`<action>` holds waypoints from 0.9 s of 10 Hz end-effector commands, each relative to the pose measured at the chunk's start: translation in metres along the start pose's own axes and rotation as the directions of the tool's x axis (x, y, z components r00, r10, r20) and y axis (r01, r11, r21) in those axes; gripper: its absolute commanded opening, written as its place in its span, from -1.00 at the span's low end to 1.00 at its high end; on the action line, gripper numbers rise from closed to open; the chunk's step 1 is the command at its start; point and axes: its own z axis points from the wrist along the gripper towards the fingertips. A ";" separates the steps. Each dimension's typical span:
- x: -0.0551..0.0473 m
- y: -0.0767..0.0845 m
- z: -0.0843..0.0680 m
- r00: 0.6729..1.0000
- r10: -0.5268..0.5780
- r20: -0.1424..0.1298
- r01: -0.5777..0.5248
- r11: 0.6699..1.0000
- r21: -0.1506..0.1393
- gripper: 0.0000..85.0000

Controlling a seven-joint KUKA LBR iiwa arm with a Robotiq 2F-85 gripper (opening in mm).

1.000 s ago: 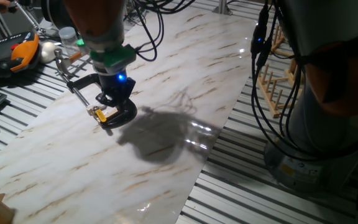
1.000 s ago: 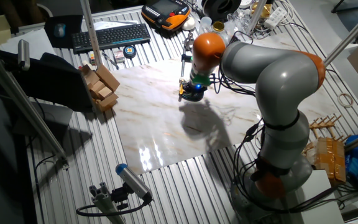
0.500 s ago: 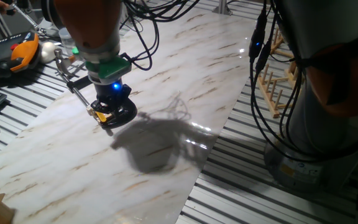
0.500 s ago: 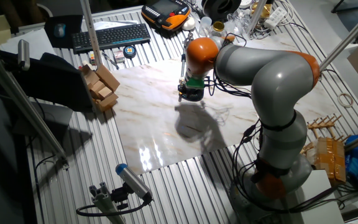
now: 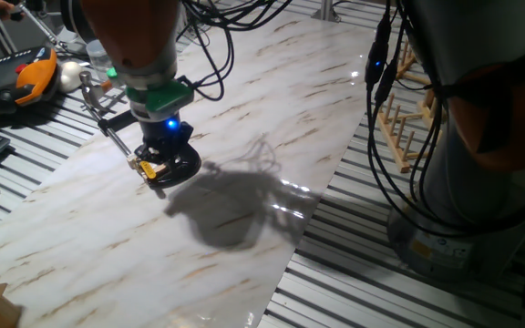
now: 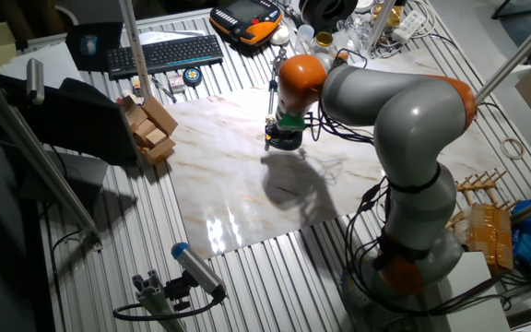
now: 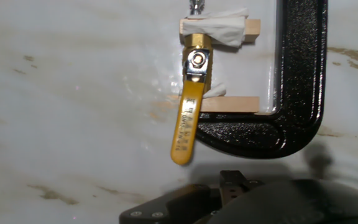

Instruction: Turn off the water tap

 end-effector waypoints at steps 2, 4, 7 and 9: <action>0.000 0.000 0.000 1.000 -0.002 0.007 0.002 1.000 0.003 -1.00; 0.000 0.000 0.000 0.999 -0.038 0.019 0.037 0.998 0.049 -1.00; 0.000 0.000 0.000 0.996 -0.084 -0.004 0.084 0.996 0.024 -1.00; 0.000 0.000 0.000 0.998 -0.063 0.001 0.063 0.998 0.016 -1.00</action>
